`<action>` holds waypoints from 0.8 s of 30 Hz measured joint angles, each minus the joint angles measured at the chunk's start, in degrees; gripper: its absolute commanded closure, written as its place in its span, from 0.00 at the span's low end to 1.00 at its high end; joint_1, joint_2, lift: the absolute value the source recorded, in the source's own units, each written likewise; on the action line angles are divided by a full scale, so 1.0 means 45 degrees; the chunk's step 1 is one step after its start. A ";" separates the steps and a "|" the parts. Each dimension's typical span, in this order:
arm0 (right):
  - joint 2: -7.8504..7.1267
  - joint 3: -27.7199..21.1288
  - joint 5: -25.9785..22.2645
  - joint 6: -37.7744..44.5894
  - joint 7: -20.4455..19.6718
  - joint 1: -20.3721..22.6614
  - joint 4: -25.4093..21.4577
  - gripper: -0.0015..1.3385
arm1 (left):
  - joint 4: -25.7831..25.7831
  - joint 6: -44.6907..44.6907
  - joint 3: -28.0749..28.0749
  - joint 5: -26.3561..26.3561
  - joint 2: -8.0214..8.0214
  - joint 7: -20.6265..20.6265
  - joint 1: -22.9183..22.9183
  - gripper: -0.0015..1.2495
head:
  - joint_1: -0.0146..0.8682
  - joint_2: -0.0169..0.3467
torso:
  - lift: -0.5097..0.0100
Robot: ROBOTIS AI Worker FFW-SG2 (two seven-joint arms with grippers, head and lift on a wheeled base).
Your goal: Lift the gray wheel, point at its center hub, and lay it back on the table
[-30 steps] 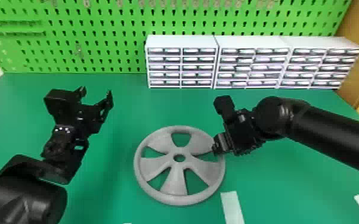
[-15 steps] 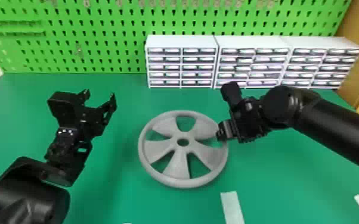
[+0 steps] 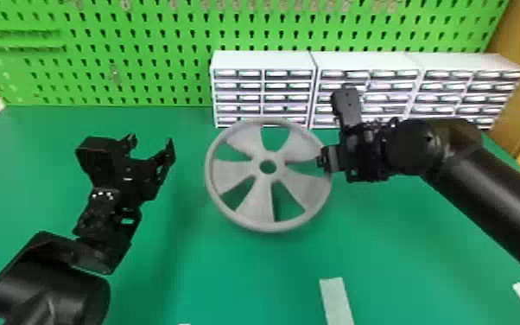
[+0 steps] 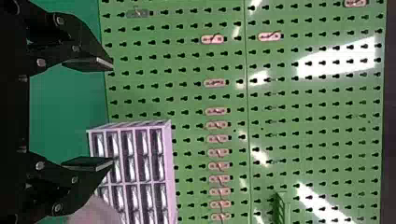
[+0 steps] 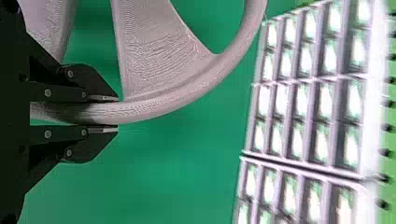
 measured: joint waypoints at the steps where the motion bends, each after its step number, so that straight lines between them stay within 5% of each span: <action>1: 0.0039 -0.0302 0.0419 -0.0032 -0.0002 0.0150 -0.0235 0.94 | -0.0003 -0.0002 0.0002 0.0001 -0.0066 0.0000 0.0013 0.42 | 0.80 0.18 | 0.80; 10: 0.0573 -0.2194 0.2911 -0.0805 0.0075 0.1147 -0.1481 0.94 | -0.0008 -0.0009 -0.0047 -0.0034 -0.0348 0.0000 0.0053 0.42 | 0.80 0.18 | 0.80; 24: 0.1513 -0.3790 0.6533 -0.3280 0.1688 0.2235 -0.2099 0.94 | -0.0008 0.0000 0.0116 -0.0237 -0.0820 -0.0267 0.0174 0.42 | 0.80 0.18 | 0.80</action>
